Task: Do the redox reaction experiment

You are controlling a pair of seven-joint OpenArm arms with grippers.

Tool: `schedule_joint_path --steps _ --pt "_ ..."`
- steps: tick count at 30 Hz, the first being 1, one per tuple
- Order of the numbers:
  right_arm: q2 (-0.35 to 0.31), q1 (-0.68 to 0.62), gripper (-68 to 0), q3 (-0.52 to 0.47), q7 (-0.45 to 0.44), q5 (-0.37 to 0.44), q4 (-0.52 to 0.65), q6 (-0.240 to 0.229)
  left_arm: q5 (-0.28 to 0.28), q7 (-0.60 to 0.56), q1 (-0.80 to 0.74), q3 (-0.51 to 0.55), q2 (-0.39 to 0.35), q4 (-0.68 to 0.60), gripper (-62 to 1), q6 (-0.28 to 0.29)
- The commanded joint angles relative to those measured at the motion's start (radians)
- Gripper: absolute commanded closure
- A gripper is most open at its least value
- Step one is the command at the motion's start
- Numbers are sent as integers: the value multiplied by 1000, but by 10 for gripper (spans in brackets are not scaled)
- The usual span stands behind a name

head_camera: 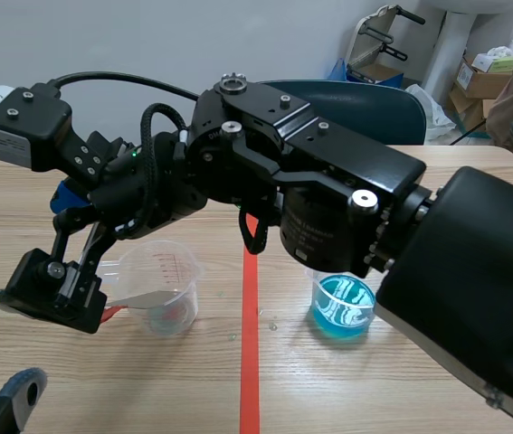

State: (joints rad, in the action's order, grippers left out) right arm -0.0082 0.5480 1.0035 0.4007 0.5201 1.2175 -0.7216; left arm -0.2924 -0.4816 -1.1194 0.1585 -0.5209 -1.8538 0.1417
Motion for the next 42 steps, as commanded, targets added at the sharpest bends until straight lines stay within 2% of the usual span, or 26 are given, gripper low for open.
schedule_joint_path --steps 1,36,42 --pt "11 11 -679 -5 -11 7 18 0 -3 -15 -8 -1 5 -5 -623 2" --pt "11 12 -679 -5 -12 7 18 0 -3 -15 -8 -1 5 -5 -623 2" --pt "11 12 -679 -5 -26 3 18 23 -3 -15 -8 -1 5 -5 -623 2"
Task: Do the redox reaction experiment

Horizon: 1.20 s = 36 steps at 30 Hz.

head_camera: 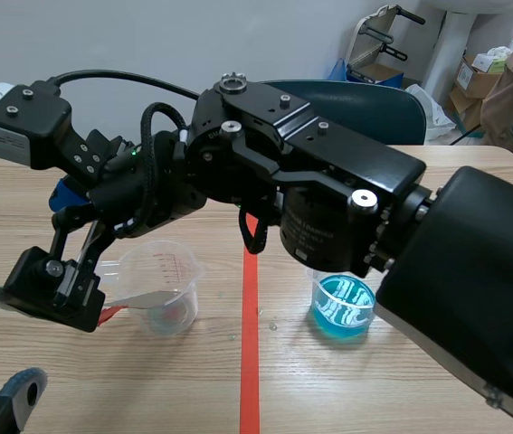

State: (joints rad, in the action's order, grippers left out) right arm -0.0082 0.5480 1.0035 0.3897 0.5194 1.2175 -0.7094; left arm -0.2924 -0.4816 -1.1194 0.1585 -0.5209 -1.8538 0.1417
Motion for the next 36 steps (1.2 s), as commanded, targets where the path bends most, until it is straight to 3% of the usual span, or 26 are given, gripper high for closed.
schedule_joint_path --steps 1,4,8,15,20,24,29,36 --pt "10 11 -679 -5 -15 0 18 14 -3 -15 -8 -1 5 -5 -623 2" --pt "6 11 -679 -5 -19 -15 18 20 -3 -14 -8 -1 5 -5 -623 2" --pt "-10 11 -679 -5 -47 -19 18 75 -3 -15 -8 -1 5 -5 -623 2" --pt "-67 0 -679 -10 -166 -19 20 158 -3 -16 -8 -1 5 -5 -623 2" --pt "-160 -93 -679 -71 -294 -19 69 235 -2 -19 -8 -1 5 -5 -623 2" --pt "-258 -220 -679 -164 -372 -20 188 300 1 -18 -8 -1 5 -5 -623 2" --pt "-385 -415 -679 -320 -422 -50 420 381 1 -20 -4 29 5 -5 -623 3" --pt "-505 -752 -679 -526 -438 -124 740 408 55 -23 62 98 1 -5 -623 3"
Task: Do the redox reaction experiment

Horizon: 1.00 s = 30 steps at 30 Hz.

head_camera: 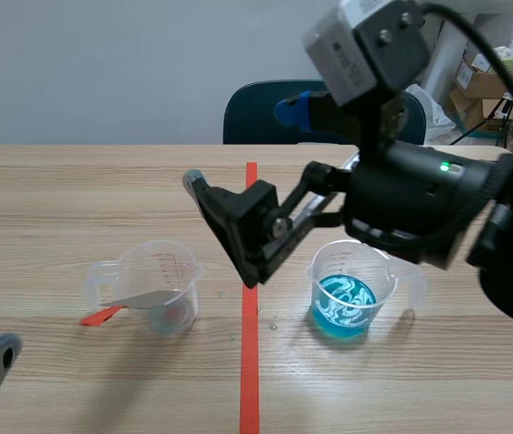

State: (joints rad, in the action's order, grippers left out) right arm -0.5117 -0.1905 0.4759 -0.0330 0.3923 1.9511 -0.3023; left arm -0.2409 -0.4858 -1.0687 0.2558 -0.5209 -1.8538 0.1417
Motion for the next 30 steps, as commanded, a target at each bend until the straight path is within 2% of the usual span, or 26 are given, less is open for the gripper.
schedule_joint_path --steps 1,6,11,15,22,27,30 --pt "-13 -66 -679 -23 -16 -2 48 3 11 -18 26 5 0 -6 -623 3" --pt "-48 -301 -679 -133 -15 -38 225 16 44 -19 98 5 -29 -6 -623 13" --pt "-47 -431 -679 -204 -15 -52 307 20 43 -18 189 4 -57 -6 -623 75" --pt "-48 -447 -679 -237 6 -52 310 27 44 -11 259 -9 -76 -6 -623 117" --pt "-47 -455 -679 -293 26 -49 310 31 46 77 369 -90 -115 -6 -623 115" --pt "-47 -464 -679 -316 32 -49 310 34 85 104 443 -170 -117 -6 -623 111" --pt "-47 -463 -679 -316 42 -49 310 34 92 125 483 -221 -117 -6 -623 85"
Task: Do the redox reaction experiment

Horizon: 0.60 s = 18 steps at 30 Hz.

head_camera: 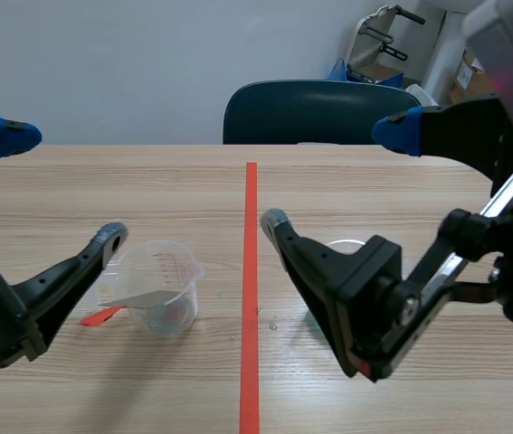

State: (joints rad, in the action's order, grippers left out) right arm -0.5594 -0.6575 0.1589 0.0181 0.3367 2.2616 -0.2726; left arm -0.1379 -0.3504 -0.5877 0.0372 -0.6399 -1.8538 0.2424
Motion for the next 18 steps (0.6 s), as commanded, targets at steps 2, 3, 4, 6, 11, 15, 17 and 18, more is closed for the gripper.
schedule_joint_path --steps 2,3,4,6,11,15,17,18 --pt "0 3 -679 1 -8 6 -1 4 -11 -7 21 -35 2 -6 -623 -58" --pt "0 3 -679 1 -6 6 -1 4 -11 -5 27 -50 2 -6 -623 -76" --pt "0 3 -679 1 -5 7 -1 4 -11 -2 35 -63 3 -6 -623 -93" --pt "0 3 -679 1 -5 7 -1 4 -11 13 44 -89 3 -6 -623 -115" --pt "0 4 -679 1 10 7 -1 4 -11 16 48 -107 9 -6 -623 -129" --pt "0 4 -679 1 27 7 -1 3 -11 15 48 -107 8 -6 -623 -128" --pt "0 4 -679 1 29 7 -1 3 -11 15 48 -107 8 -6 -623 -128" --pt "0 4 -679 1 29 7 -1 3 -11 15 48 -107 8 -6 -623 -128"
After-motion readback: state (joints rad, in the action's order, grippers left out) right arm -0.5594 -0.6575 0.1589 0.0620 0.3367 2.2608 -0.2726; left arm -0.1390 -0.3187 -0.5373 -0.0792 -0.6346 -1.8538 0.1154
